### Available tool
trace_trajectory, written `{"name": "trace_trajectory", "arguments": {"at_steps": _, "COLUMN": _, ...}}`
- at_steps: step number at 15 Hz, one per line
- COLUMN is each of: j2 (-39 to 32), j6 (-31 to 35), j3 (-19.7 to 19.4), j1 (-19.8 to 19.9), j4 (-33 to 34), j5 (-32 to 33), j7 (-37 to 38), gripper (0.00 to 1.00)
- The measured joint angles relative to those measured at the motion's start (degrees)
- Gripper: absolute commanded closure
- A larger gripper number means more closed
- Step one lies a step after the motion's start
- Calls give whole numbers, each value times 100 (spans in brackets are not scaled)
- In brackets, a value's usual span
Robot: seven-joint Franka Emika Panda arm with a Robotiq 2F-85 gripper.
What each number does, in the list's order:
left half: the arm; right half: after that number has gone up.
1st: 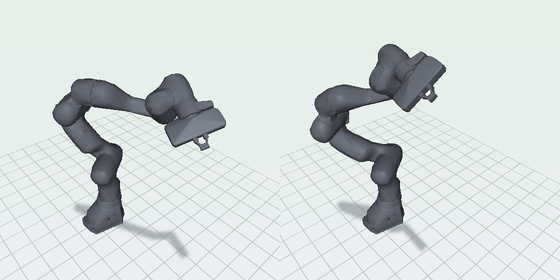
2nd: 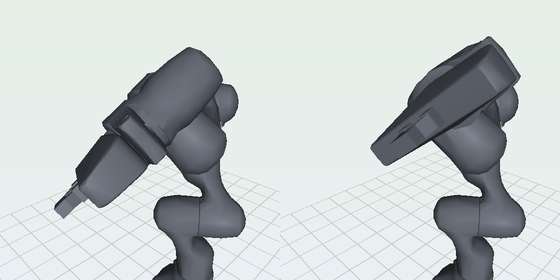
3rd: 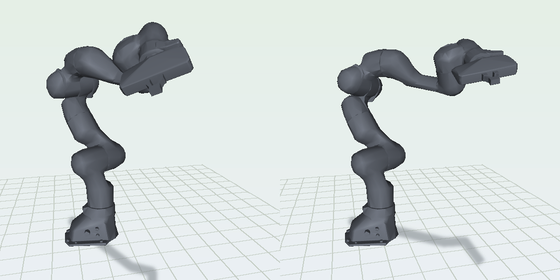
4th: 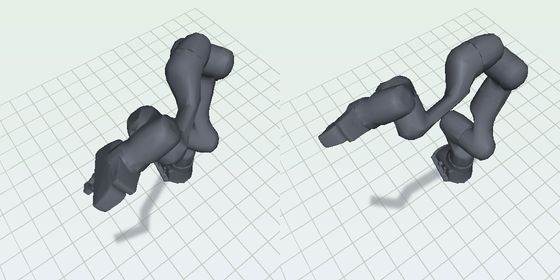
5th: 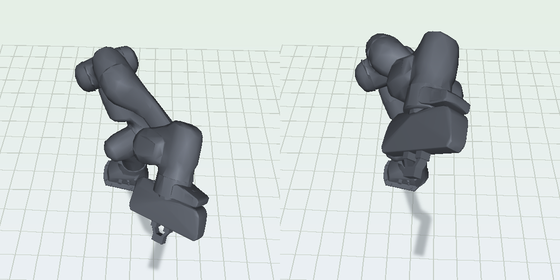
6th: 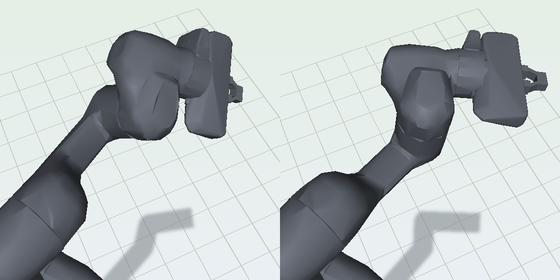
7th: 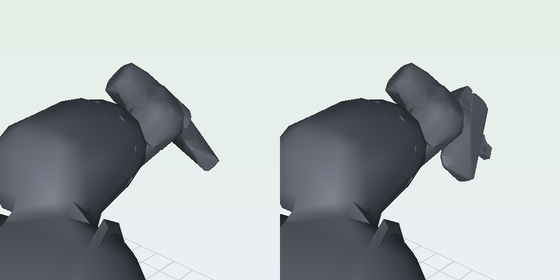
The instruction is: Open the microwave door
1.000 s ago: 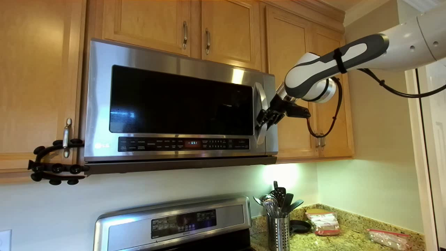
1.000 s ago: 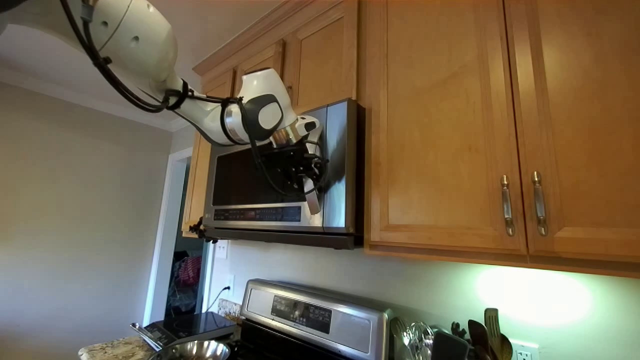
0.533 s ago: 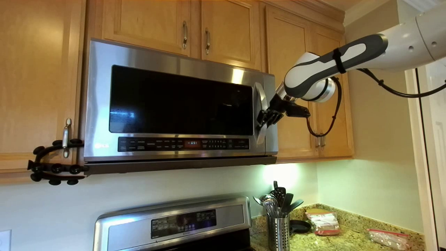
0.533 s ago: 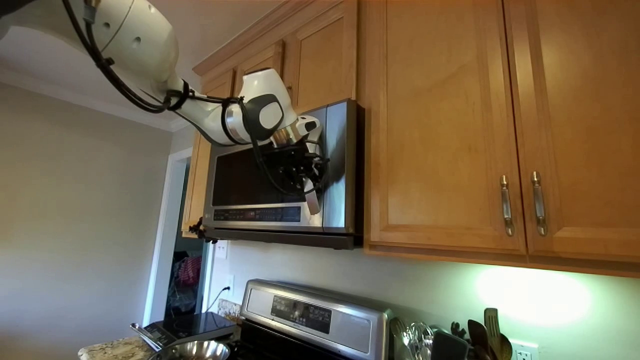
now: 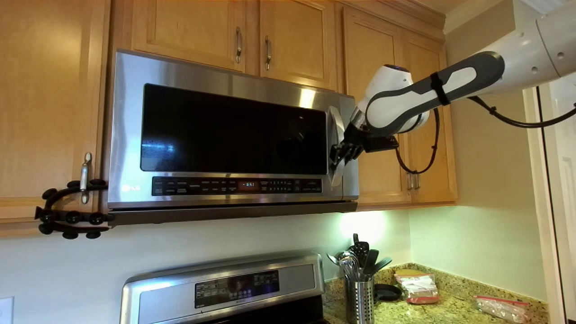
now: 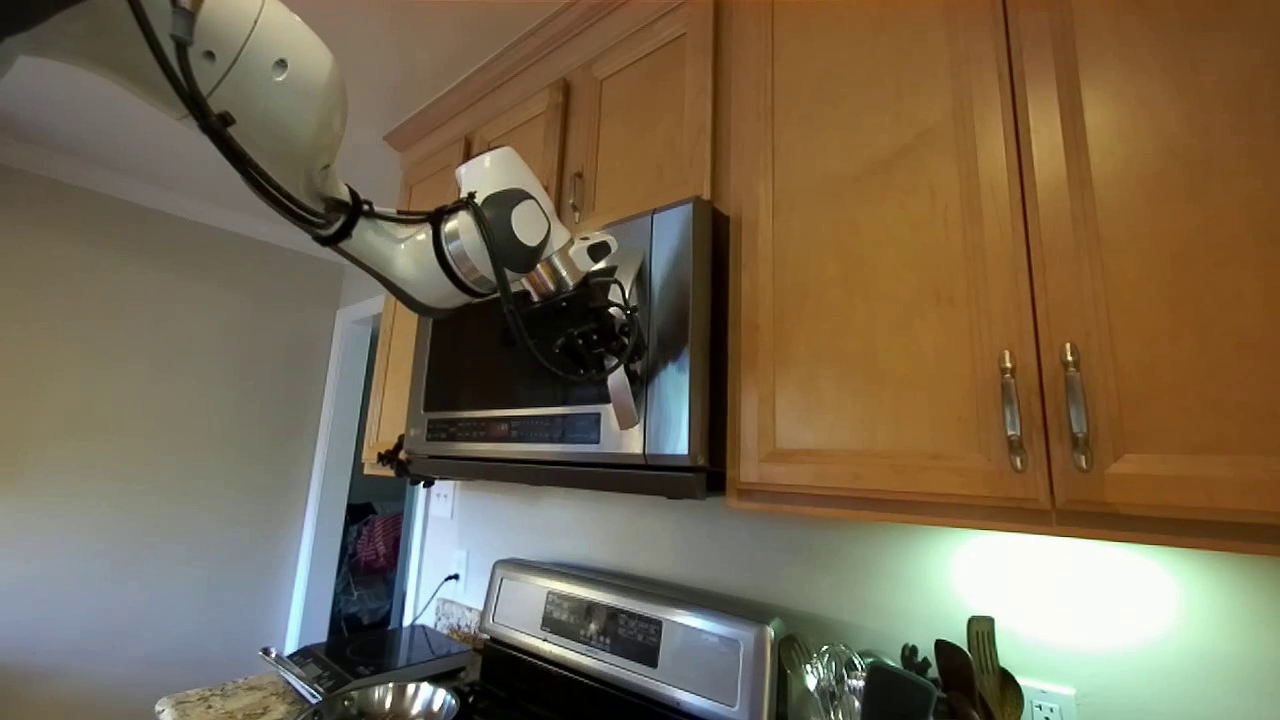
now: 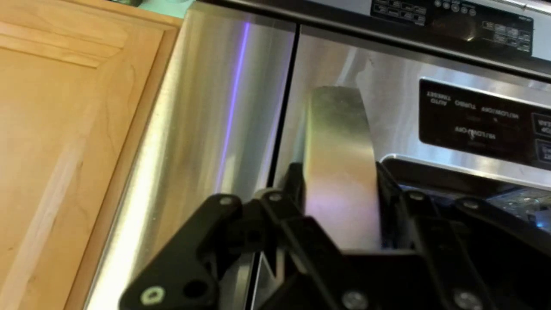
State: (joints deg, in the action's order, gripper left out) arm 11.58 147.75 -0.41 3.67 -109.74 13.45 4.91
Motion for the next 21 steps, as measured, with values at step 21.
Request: {"name": "trace_trajectory", "arguments": {"at_steps": 21, "j2": 252, "j6": -579, "j3": 654, "j1": 248, "j4": -152, "j5": 1711, "j7": 1966, "gripper": 86}}
